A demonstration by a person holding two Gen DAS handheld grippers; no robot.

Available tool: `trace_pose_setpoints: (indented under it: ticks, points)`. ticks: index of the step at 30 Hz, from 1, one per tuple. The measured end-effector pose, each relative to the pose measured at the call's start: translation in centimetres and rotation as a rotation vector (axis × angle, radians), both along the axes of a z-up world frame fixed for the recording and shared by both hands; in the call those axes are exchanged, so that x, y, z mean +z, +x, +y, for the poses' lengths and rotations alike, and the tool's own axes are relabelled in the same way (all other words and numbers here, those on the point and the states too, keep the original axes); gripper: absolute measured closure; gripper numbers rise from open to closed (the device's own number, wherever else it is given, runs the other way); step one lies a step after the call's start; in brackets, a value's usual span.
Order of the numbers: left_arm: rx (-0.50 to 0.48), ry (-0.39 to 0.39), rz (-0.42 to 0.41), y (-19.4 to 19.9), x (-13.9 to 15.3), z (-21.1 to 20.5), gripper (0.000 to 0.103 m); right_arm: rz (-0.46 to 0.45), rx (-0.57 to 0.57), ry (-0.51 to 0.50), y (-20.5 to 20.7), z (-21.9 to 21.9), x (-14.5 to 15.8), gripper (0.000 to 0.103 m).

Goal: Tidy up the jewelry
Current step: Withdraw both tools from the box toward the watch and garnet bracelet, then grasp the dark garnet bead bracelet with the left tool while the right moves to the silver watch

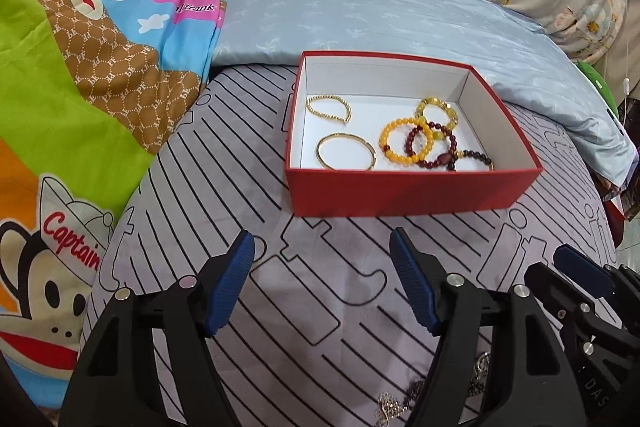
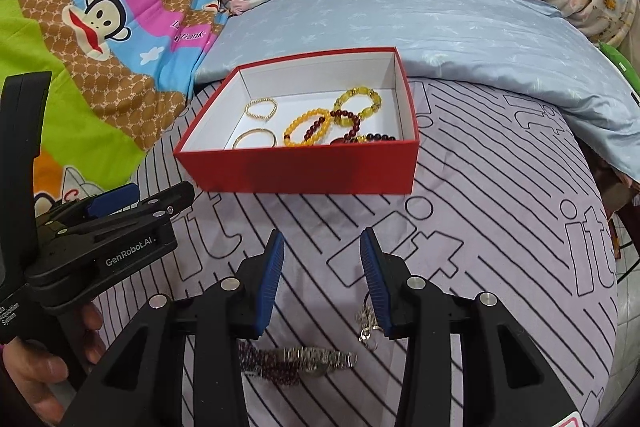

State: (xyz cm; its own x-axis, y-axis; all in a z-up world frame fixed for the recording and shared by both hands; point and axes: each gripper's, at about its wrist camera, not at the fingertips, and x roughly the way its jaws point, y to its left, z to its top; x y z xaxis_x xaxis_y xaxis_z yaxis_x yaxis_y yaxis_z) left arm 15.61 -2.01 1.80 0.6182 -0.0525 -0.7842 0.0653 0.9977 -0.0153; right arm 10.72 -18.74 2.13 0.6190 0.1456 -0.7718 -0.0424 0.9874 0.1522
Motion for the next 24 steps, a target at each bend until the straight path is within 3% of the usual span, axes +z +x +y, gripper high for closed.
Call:
trace_pose_setpoints:
  ticks: [16,24]
  points:
    - [-0.021,0.019,0.044,-3.3,-1.4,-0.1,0.037,0.034,-0.013,0.006,-3.5,-1.0,-1.2,0.064]
    - [-0.096,-0.032,0.091,-6.1,-2.5,-0.5,0.035,0.058,-0.038,0.005,-5.4,-2.4,-2.0,0.064]
